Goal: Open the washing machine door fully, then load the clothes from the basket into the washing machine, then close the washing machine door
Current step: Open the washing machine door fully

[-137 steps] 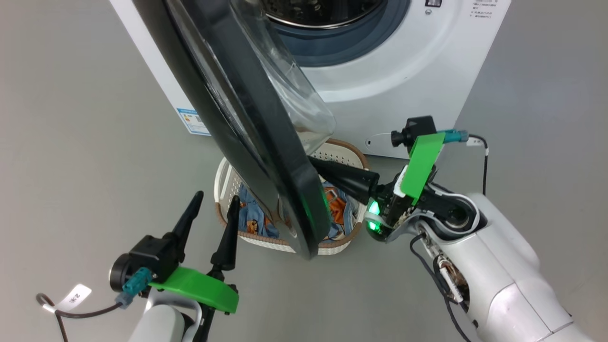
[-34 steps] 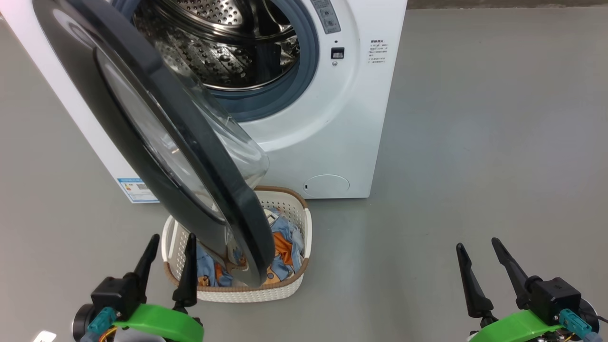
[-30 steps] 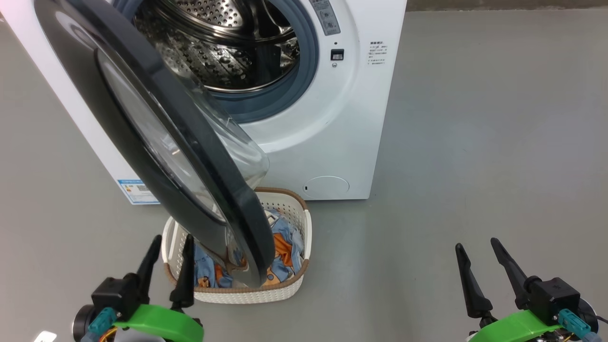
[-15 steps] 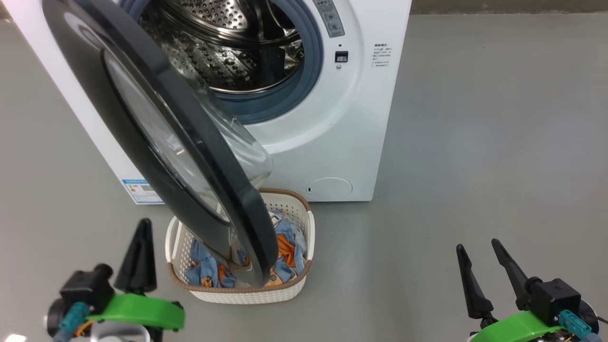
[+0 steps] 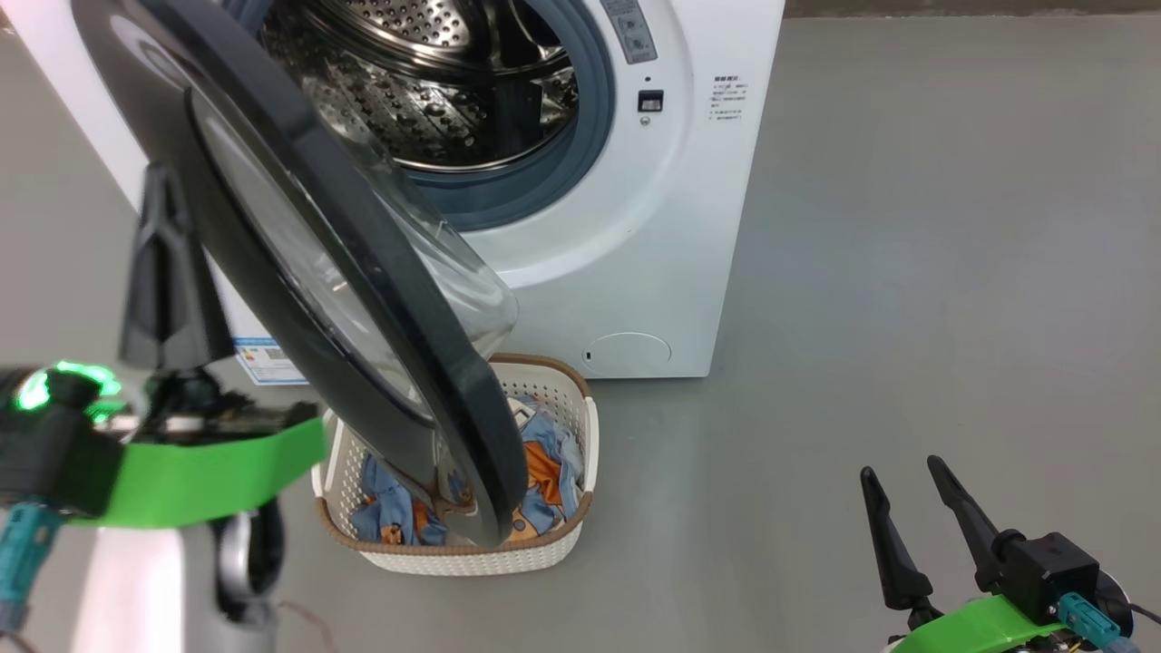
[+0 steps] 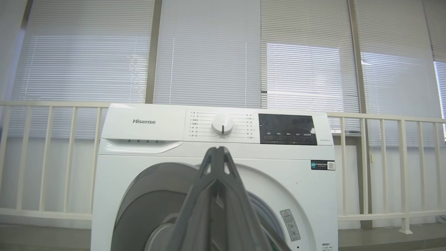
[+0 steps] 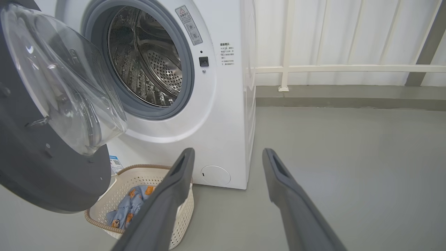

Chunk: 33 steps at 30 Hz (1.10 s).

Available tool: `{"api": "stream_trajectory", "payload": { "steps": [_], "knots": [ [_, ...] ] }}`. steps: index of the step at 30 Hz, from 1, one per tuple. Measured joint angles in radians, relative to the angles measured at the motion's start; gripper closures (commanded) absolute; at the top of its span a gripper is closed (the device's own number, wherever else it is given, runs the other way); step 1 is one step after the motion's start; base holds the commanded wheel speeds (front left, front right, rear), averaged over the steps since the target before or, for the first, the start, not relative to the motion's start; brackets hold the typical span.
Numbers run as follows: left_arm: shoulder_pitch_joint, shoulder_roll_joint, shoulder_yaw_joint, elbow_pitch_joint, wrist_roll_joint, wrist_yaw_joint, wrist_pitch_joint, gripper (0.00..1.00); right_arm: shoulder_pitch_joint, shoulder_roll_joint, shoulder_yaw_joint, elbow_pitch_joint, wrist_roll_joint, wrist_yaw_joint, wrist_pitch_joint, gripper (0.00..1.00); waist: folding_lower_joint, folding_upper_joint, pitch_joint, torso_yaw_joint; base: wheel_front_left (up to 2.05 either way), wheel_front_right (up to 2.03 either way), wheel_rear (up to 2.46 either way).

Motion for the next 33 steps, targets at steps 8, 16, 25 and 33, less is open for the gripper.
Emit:
{"api": "stream_trajectory", "payload": {
  "steps": [8,16,25,33],
  "knots": [
    [-0.088,0.000,-0.326,-0.155,-0.042,-0.002,0.092,1.00,0.000,0.000,0.018,-0.006,0.005,0.000,-0.002,0.00,0.0000,0.0000,0.003,-0.028,0.00,0.00,0.00],
    [-0.092,0.001,-0.599,-0.106,-0.146,0.018,0.190,1.00,0.001,0.000,0.028,-0.005,0.011,0.000,-0.009,0.00,0.0000,0.0000,0.014,-0.050,0.00,0.00,0.00],
    [-0.063,0.024,-0.679,-0.059,-0.145,0.056,0.262,1.00,0.002,0.000,0.027,-0.005,0.011,0.000,-0.009,0.00,0.0000,0.0000,0.032,-0.046,0.00,0.00,0.00],
    [0.013,0.069,-0.681,-0.071,-0.122,0.119,0.296,1.00,0.017,0.000,0.024,-0.002,0.012,0.000,-0.009,0.00,0.0000,0.0000,0.039,-0.024,0.00,0.00,0.00]
  ]
}}
